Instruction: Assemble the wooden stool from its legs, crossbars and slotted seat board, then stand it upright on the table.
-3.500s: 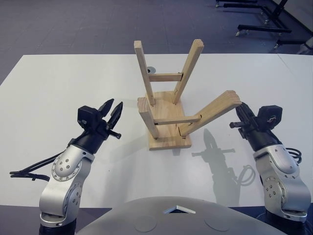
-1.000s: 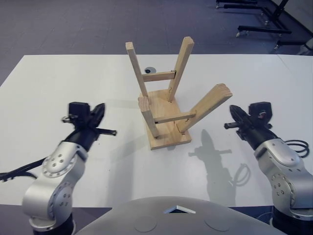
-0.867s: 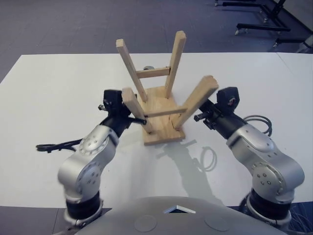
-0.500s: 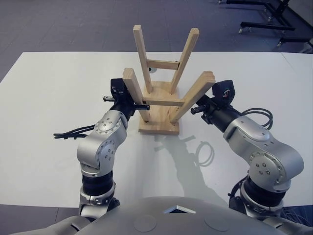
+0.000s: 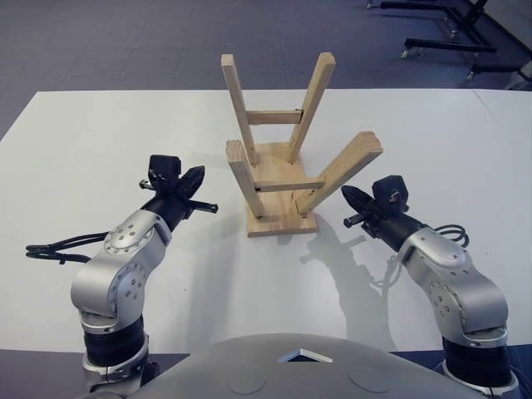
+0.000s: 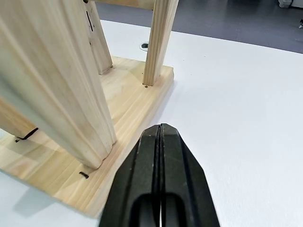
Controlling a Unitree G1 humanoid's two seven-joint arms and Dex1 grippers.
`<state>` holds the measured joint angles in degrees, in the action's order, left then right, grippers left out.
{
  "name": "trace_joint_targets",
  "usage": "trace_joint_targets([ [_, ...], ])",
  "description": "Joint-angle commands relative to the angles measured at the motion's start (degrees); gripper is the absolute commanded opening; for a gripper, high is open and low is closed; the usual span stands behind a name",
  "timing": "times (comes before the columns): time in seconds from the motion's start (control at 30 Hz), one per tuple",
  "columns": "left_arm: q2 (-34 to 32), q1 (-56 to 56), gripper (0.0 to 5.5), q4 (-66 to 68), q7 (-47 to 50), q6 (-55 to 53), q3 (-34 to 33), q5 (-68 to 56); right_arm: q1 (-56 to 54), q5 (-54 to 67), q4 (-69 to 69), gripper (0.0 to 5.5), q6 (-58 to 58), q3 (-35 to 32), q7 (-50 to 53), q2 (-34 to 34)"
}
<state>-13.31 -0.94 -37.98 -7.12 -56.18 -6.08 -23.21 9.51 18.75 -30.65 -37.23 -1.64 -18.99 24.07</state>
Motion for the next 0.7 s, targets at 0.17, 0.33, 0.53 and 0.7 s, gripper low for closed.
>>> trace_joint_targets([
  [0.17, -1.6, -0.6, 0.03, 11.5, -2.8, 11.1, 4.7, 5.9, -8.4, -7.2, 22.2, 0.00, 19.5, 7.8, -4.1, -5.5],
  [0.33, -2.3, -1.6, 0.03, 15.7, -4.2, 14.8, 3.0, 6.9, -4.2, 2.1, 15.7, 0.00, 20.2, 5.9, -11.6, -6.3],
  [0.53, -3.5, -4.8, 0.03, 23.4, -4.5, 18.5, -3.8, 6.8, 5.9, 12.3, 1.0, 0.00, 13.9, 2.8, -19.7, 1.6],
  [0.7, -4.1, -6.4, 0.03, 30.7, -5.9, 21.2, -5.6, 7.5, -2.2, 12.8, -1.7, 0.00, 10.5, 8.5, -16.5, -2.2],
])
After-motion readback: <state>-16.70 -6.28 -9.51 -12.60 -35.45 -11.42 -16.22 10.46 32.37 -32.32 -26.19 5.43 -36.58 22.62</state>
